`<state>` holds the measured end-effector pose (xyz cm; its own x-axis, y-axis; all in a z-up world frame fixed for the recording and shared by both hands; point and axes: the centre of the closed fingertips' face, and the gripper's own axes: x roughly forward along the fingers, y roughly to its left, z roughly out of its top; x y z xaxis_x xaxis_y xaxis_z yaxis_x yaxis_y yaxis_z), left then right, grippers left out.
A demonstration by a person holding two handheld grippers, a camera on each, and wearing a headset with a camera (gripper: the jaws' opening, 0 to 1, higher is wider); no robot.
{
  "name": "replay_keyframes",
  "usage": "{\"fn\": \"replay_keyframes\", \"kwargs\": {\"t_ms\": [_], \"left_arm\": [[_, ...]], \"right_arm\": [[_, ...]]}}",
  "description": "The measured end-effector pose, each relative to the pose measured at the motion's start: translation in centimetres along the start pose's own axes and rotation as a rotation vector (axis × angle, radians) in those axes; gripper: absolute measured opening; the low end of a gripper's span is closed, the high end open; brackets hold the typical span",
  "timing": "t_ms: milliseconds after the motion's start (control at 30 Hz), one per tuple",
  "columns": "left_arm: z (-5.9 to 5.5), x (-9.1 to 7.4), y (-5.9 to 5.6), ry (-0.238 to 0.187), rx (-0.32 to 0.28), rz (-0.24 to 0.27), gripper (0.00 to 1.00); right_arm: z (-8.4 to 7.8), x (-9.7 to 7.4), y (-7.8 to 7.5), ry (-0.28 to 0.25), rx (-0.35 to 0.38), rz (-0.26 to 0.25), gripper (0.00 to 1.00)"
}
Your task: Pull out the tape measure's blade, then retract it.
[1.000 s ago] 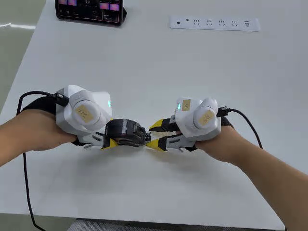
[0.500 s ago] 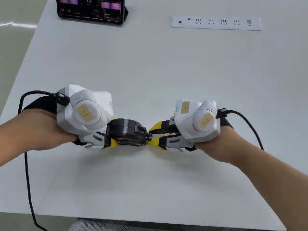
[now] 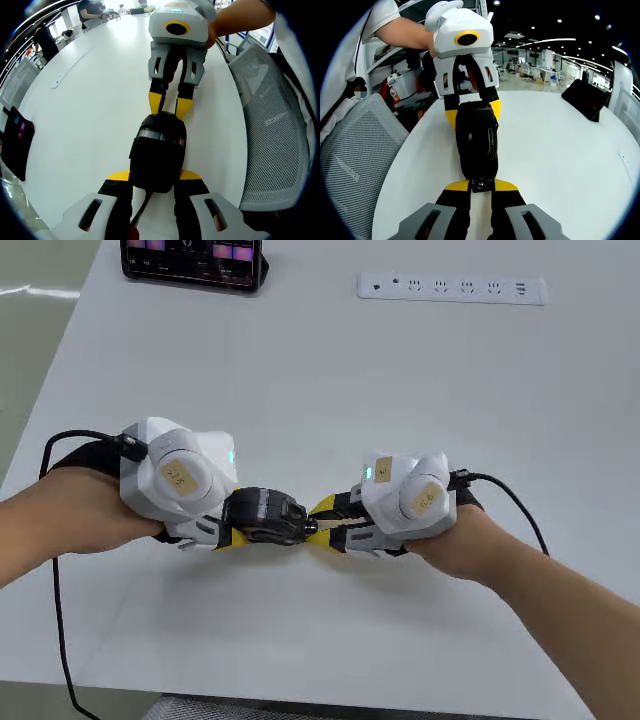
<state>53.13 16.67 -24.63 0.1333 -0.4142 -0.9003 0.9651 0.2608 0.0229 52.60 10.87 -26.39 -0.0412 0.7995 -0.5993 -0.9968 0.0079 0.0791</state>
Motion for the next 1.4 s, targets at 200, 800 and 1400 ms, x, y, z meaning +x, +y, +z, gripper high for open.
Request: {"fn": "replay_keyframes", "kwargs": {"t_ms": [200, 800, 1400], "left_arm": [[0.0, 0.0, 0.0, 0.001, -0.001, 0.002, 0.27], [0.1, -0.1, 0.0, 0.002, 0.011, -0.002, 0.26], [0.0, 0.0, 0.1, 0.004, 0.026, -0.008, 0.26]], "right_arm": [[0.0, 0.0, 0.0, -0.002, -0.002, -0.004, 0.11], [0.0, -0.1, -0.1, 0.003, -0.007, -0.005, 0.09], [-1.0, -1.5, 0.0, -0.002, 0.024, -0.015, 0.09]]}}
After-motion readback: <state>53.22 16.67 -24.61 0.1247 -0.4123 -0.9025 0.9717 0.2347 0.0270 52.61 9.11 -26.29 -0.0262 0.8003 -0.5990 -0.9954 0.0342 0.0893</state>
